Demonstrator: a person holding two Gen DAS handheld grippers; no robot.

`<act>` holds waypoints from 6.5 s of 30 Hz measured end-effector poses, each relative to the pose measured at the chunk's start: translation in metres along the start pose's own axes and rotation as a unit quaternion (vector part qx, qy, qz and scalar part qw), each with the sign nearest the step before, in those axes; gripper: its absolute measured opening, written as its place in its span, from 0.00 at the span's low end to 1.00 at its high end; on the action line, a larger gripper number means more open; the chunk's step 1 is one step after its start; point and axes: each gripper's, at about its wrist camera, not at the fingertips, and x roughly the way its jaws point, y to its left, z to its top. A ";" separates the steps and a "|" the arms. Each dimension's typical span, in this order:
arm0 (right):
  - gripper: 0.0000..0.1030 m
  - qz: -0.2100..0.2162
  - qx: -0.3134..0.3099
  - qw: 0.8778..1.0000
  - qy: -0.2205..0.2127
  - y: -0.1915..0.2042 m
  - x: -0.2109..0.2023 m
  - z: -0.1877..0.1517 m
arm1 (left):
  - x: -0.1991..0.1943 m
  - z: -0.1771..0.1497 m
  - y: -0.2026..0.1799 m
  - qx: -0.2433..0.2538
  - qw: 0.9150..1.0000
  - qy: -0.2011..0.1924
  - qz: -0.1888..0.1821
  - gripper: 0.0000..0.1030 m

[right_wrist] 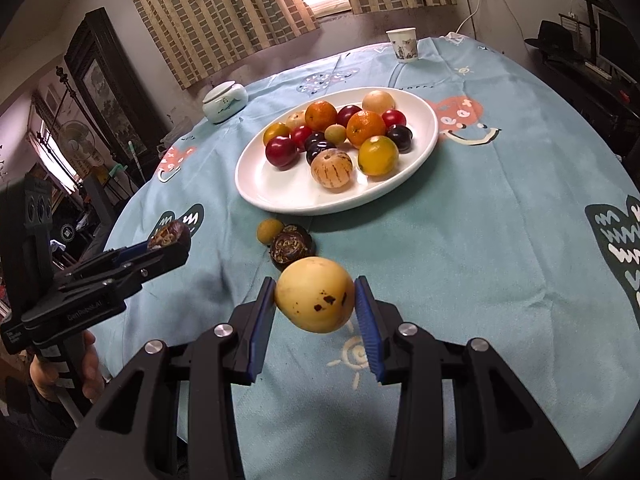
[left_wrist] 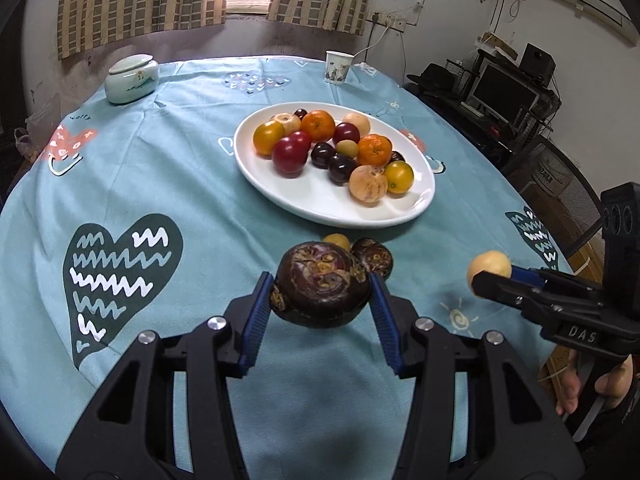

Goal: Organize fruits

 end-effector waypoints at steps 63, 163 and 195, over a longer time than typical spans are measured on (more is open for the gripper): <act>0.75 -0.026 -0.055 0.998 0.014 0.017 0.015 0.045 | 0.027 0.017 0.026 -0.047 0.998 0.025 0.037 0.80; 0.76 -0.088 -0.042 0.993 -0.064 -0.043 0.081 0.133 | 0.108 0.114 0.026 -0.011 0.999 0.009 0.033 0.77; 0.99 -0.140 -0.089 0.985 -0.039 -0.025 0.074 0.105 | 0.080 0.088 0.011 -0.015 0.994 -0.012 0.112 0.96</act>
